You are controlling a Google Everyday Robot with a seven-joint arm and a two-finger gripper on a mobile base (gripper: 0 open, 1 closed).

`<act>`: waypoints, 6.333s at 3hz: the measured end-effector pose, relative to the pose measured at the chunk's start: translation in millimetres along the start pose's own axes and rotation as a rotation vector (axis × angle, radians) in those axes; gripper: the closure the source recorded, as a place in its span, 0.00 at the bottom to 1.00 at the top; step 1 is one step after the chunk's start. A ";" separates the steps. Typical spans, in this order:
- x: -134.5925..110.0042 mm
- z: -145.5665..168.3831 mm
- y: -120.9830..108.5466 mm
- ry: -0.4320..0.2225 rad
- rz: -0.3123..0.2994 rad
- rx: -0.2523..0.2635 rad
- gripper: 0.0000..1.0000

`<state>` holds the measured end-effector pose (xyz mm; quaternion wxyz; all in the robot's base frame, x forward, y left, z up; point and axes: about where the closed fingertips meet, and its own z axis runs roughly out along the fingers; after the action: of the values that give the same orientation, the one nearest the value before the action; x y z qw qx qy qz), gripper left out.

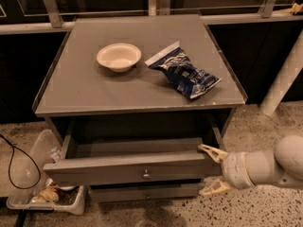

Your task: Open top drawer

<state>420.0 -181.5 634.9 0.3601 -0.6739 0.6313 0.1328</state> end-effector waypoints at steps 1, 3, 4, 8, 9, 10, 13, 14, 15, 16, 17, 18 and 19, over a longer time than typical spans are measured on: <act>-1.9 -7.0 11.6 0.001 -0.010 -0.002 0.60; -7.9 -13.5 8.5 0.001 -0.010 -0.002 1.00; -8.0 -13.5 8.5 0.001 -0.010 -0.002 0.81; -0.2 2.0 30.8 -0.056 0.024 -0.054 0.14; -2.5 0.3 29.7 -0.056 0.024 -0.054 0.38; -4.0 -2.2 33.1 -0.056 0.023 -0.050 0.61; -7.7 -5.0 37.0 -0.059 0.026 -0.047 1.00; -8.7 -5.9 42.4 -0.063 0.031 -0.042 1.00; -8.8 -5.9 42.4 -0.063 0.031 -0.042 0.83; -8.8 -5.9 42.4 -0.063 0.031 -0.042 0.60; -8.9 -5.9 42.4 -0.063 0.031 -0.042 0.36; -8.9 -5.9 42.5 -0.063 0.031 -0.042 0.13; -8.9 -5.9 42.5 -0.063 0.031 -0.042 0.00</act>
Offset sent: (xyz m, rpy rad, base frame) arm -0.1479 -0.0328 -0.0116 -0.0095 -0.0423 0.0608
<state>376.7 -176.2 631.2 0.3635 -0.6669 0.6271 0.1728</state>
